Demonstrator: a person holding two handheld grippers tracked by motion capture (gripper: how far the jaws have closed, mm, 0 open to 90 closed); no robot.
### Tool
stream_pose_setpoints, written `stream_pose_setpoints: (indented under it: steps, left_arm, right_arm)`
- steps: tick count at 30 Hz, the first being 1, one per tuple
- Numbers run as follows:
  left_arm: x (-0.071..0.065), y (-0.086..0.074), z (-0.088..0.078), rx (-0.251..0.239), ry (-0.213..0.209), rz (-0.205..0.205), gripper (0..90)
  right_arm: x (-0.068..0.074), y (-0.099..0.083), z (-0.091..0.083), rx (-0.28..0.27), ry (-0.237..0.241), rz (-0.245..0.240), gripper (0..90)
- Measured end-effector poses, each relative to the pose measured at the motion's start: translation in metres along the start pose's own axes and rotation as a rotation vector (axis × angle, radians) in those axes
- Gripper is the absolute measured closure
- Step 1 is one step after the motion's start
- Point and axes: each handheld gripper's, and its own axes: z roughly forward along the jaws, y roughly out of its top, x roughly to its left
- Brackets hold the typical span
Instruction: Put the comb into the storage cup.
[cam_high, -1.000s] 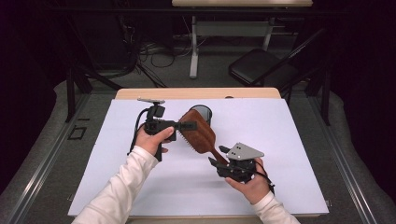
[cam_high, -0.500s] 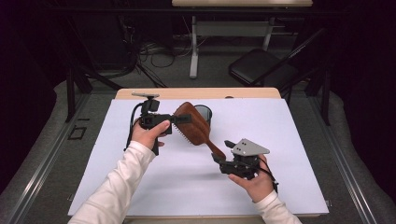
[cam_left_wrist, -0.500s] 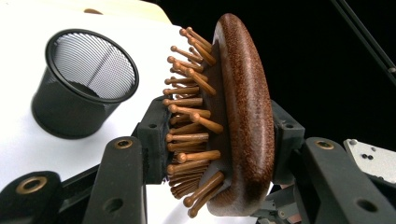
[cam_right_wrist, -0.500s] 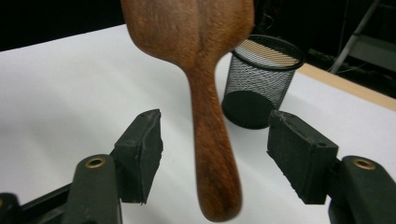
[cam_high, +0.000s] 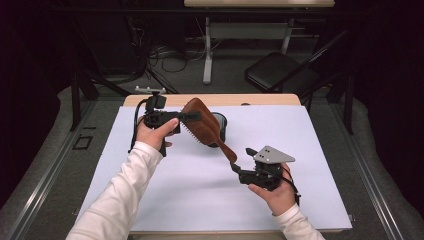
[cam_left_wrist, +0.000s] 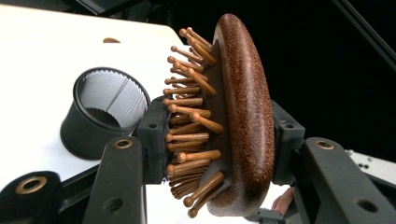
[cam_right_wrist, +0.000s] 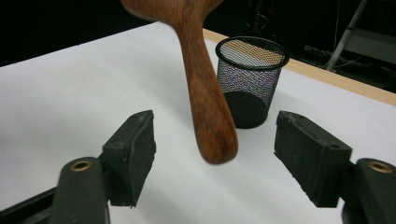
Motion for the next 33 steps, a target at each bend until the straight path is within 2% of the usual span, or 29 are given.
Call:
stream_pose_setpoints:
  steps: [4,20,33]
  left_arm:
    - [-0.006,0.010,-0.003,-0.007,0.011,0.020,52.0]
    - [-0.016,0.041,-0.013,-0.043,0.067,0.034,52.0]
    - [-0.014,0.054,-0.016,-0.065,0.104,0.027,52.0]
  right_arm:
    - [-0.001,0.000,0.000,0.003,-0.005,-0.009,25.1]
    - [-0.005,-0.001,0.001,0.032,-0.018,0.002,17.6]
    - [-0.005,-0.002,0.003,0.039,-0.014,0.002,17.2]
